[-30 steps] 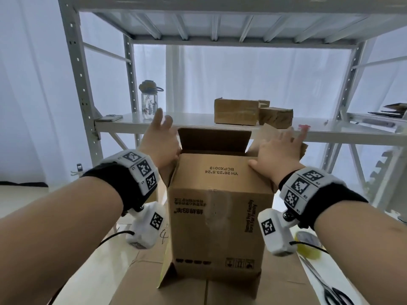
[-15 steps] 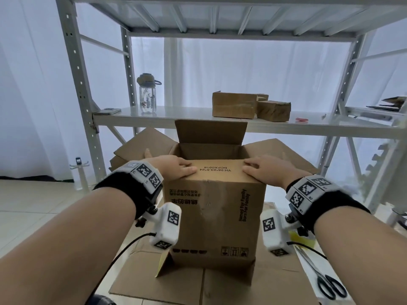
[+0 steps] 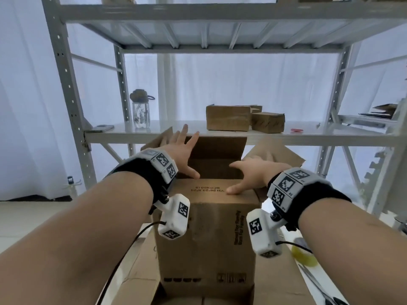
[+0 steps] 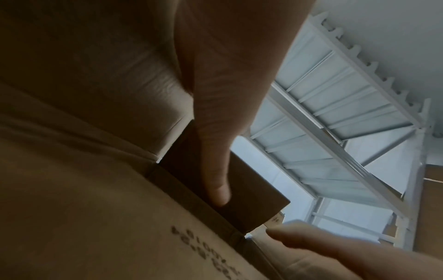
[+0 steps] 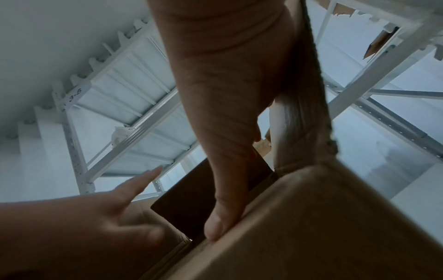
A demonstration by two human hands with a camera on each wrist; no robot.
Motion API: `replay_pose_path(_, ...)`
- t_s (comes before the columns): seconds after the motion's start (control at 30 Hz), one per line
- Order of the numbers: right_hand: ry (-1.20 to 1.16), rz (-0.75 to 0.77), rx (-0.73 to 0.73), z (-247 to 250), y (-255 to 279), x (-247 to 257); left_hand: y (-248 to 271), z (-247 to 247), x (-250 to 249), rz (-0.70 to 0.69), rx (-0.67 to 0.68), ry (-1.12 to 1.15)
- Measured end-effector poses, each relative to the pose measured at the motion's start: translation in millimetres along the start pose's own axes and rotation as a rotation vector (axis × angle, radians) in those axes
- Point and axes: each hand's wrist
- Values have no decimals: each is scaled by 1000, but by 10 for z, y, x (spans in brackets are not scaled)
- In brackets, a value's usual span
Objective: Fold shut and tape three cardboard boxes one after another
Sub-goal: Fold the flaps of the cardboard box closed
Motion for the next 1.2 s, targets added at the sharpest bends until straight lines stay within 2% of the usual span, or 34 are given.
replay_pose_path(0.1, 63, 20, -30, 51, -42, -10, -198, -39, -78, -25, -101, -7)
replay_pose_path(0.27, 55, 60, -70, 83, -60, -99, -286, -217, -157, 31, -83, -79)
replay_pose_path(0.4, 71, 77, -75, 74, -106, -96, -299, -229, -165, -26, -215, -66)
replay_pose_path(0.6, 9, 42, -58, 68, -223, -224, -481, -158, -185, 39, -116, 7)
replay_pose_path(0.73, -14, 59, -96, 19, -236, -334, -424, -139, -178, 49, -112, -71)
replay_pose_path(0.83, 14, 74, -137, -42, -220, -284, -319, -327, -217, 23, 89, -46)
replay_pose_path(0.9, 22, 55, -117, -110, -221, -185, -213, -531, -248, 44, 243, 73)
replay_pose_path(0.93, 28, 45, -102, -155, -231, -115, -163, -611, -252, 62, 270, 147)
replay_pose_path(1.0, 20, 36, -77, -259, -267, 56, -96, -682, -251, 72, 249, 233)
replay_pose_path(1.13, -72, 35, 17, -430, -312, 294, 15, -643, -234, 28, 196, 230)
replay_pose_path(1.2, -81, 21, 24, -461, -311, 291, 127, -610, -189, -24, 97, 189)
Point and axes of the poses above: each hand's wrist, its own y-axis away from the middle knuckle, its own z-axis out of the back of the hand, x = y × z, and after that the axes turned 1 degree about y, right-handed
